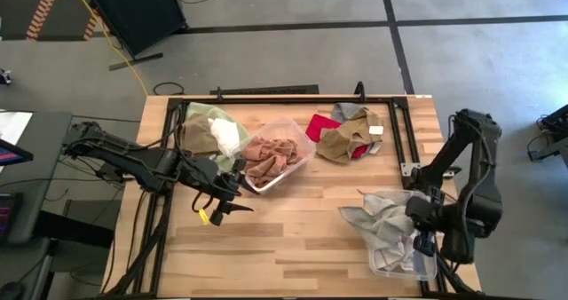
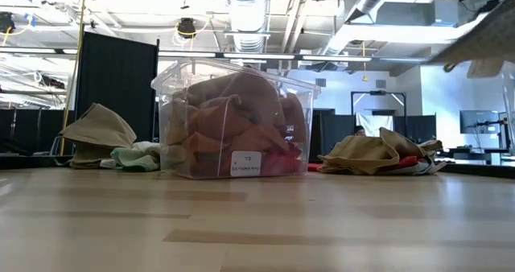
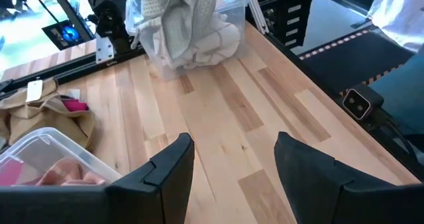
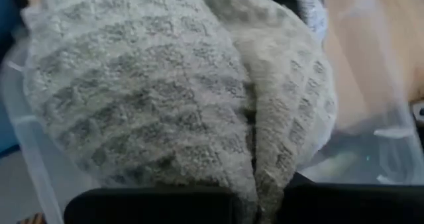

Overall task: Sort towels by color in basket
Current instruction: Put the gray towel into the bottom transparent bin

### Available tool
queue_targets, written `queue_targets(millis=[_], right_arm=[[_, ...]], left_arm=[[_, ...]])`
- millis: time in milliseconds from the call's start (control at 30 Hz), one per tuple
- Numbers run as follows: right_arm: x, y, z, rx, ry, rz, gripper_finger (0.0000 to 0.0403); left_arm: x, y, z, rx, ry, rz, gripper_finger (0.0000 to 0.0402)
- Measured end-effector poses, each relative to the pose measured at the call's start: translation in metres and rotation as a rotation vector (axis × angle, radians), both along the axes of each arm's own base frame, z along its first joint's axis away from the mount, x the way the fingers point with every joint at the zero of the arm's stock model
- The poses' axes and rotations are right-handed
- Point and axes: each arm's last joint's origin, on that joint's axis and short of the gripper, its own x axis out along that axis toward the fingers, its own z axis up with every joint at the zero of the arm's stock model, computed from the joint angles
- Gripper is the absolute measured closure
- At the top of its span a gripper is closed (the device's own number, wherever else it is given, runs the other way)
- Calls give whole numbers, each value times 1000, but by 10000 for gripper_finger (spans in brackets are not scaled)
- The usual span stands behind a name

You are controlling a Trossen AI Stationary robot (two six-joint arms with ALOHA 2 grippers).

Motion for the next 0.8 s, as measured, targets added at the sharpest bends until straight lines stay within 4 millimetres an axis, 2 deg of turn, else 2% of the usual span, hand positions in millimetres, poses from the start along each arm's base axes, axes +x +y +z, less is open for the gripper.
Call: queue_targets(millis=[433, 633, 800], right_arm=[[28, 44, -40, -51, 124, 5, 376], [50, 55, -87, 27, 206, 32, 376], [61, 49, -116, 104, 300, 44, 373]], left_arm=[[-1, 0, -1, -2, 14, 2, 203], [-1, 0, -2, -8, 22, 6, 203], [-1, 0, -3, -10, 34, 8, 203]])
